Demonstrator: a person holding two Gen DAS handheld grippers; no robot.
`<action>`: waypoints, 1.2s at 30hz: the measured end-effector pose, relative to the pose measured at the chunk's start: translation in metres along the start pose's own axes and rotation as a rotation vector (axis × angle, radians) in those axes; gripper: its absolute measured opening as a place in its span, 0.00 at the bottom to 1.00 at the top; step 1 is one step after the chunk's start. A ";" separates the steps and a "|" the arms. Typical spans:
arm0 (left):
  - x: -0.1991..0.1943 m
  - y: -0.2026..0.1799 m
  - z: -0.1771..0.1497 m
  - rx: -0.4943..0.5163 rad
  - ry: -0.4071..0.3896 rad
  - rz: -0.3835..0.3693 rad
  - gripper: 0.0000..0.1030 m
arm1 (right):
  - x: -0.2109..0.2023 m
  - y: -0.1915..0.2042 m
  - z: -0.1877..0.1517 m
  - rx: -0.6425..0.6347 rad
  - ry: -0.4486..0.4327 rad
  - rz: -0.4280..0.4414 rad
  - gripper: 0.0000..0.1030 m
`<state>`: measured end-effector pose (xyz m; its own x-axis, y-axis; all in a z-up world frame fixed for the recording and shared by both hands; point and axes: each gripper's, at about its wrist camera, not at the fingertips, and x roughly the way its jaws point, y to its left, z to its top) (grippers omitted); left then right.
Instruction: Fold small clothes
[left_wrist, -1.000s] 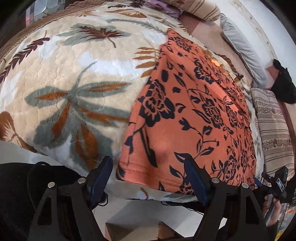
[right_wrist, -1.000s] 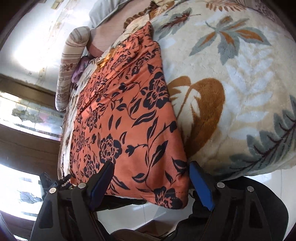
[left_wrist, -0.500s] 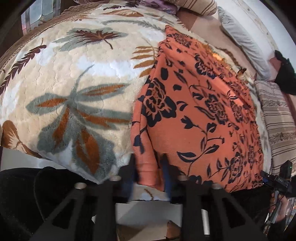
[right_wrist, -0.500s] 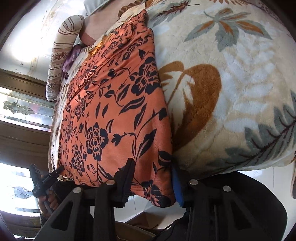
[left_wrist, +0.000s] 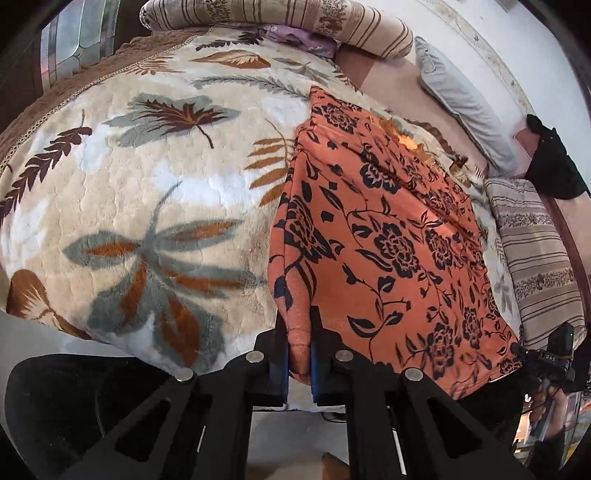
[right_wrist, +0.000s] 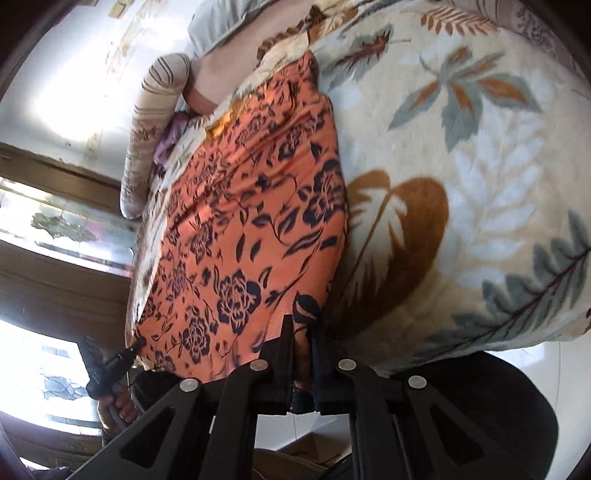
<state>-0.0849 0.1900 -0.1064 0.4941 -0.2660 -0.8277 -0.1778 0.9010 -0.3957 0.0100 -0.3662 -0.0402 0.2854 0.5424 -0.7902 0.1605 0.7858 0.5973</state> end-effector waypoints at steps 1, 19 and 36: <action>0.008 0.002 -0.001 0.002 0.027 0.018 0.09 | 0.006 -0.003 0.001 0.005 0.019 -0.010 0.08; 0.015 -0.002 0.014 0.011 0.079 -0.023 0.07 | 0.025 -0.007 0.013 0.061 0.061 0.051 0.06; 0.033 -0.077 0.249 0.072 -0.224 -0.157 0.10 | 0.022 0.047 0.232 0.084 -0.270 0.322 0.06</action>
<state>0.1568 0.1977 -0.0041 0.6879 -0.3288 -0.6471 -0.0277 0.8790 -0.4761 0.2426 -0.3860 0.0025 0.5689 0.6501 -0.5036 0.0955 0.5561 0.8256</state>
